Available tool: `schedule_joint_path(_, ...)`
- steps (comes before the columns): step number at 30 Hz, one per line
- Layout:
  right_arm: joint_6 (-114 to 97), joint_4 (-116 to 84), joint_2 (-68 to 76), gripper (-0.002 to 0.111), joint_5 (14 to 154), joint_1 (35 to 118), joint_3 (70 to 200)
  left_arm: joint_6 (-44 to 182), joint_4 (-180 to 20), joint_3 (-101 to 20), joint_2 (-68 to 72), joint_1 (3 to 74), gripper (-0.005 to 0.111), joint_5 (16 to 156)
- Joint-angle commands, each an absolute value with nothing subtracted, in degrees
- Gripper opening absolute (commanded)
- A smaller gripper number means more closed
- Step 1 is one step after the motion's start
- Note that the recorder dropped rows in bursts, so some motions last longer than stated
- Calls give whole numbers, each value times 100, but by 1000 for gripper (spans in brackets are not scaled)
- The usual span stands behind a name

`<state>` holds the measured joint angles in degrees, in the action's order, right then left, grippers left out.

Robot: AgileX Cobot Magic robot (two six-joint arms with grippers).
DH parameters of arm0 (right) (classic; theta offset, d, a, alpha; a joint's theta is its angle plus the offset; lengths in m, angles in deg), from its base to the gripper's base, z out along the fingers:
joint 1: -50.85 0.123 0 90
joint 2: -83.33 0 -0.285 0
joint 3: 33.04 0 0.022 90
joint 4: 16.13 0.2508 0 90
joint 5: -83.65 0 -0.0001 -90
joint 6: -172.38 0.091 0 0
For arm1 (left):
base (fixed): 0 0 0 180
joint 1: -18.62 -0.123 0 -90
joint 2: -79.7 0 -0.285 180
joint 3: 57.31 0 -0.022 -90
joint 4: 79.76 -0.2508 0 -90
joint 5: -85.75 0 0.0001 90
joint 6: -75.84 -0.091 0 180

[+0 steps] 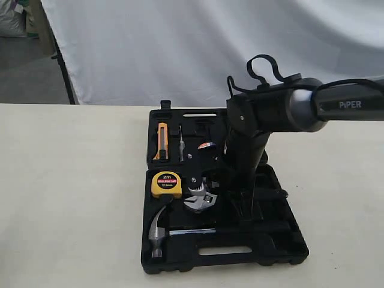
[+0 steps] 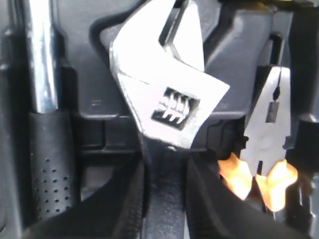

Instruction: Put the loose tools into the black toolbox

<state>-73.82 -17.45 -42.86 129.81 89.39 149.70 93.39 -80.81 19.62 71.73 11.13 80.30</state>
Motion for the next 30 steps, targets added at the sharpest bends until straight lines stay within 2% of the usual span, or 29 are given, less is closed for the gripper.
schedule_joint_path(1,-7339,-1812,-4258,0,13065,8974,14921,9367,-8107,1947,7192,968,1,8072)
schedule_joint_path(7,-7457,-1613,-4066,0,13204,8974,14921,9367,-8107,1947,7192,968,1,8072)
schedule_joint_path(13,-8516,-404,-3765,0,13370,8754,14971,9367,-8107,1947,7192,968,1,8072)
schedule_joint_path(21,-9427,1317,-4068,0,15055,7960,15720,9367,-8107,1947,7192,968,1,8072)
schedule_joint_path(24,-9282,1825,-4383,0,15361,7703,16175,9367,-8107,1947,7192,968,1,8072)
schedule_joint_path(30,-8462,1327,-4781,0,15361,7688,16293,9367,-8107,1947,7192,968,1,8072)
